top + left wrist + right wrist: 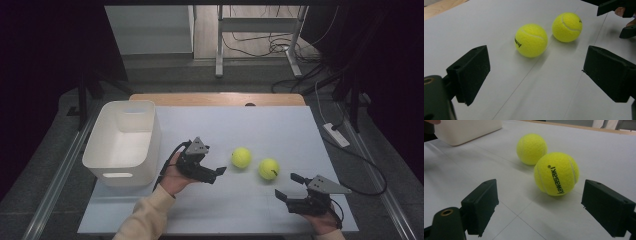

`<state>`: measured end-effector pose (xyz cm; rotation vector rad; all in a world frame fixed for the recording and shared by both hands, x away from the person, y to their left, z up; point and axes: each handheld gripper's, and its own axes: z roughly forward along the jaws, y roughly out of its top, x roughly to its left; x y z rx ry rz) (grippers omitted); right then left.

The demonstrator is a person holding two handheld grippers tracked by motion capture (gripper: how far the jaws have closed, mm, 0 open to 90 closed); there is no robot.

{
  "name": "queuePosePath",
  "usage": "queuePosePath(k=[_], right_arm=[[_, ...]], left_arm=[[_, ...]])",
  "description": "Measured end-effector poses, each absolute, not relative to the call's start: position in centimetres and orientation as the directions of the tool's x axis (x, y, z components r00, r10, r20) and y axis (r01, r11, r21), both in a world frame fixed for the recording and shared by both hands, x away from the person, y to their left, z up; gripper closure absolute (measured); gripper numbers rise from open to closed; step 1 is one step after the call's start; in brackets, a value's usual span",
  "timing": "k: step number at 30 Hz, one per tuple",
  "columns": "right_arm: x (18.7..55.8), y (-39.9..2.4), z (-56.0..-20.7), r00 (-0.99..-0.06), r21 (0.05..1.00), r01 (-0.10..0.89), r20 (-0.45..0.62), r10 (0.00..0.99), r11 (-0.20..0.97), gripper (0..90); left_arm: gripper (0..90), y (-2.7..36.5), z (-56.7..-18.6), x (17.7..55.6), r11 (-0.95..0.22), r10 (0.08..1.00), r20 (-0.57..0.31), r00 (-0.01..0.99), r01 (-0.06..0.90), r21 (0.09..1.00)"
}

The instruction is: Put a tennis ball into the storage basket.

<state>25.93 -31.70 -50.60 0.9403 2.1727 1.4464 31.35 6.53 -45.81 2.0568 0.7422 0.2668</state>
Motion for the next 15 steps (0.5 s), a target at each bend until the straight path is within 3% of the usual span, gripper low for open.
queuePosePath(k=[15], right_arm=[[25.93, -31.7, -50.6, -0.711, 0.911, 0.326, 0.061, 0.7, 0.252, 13.3]], left_arm=[[8.3, 5.6, -45.78, 32.0, -0.415, 0.59, -0.095, 0.802, 0.403, 0.816]])
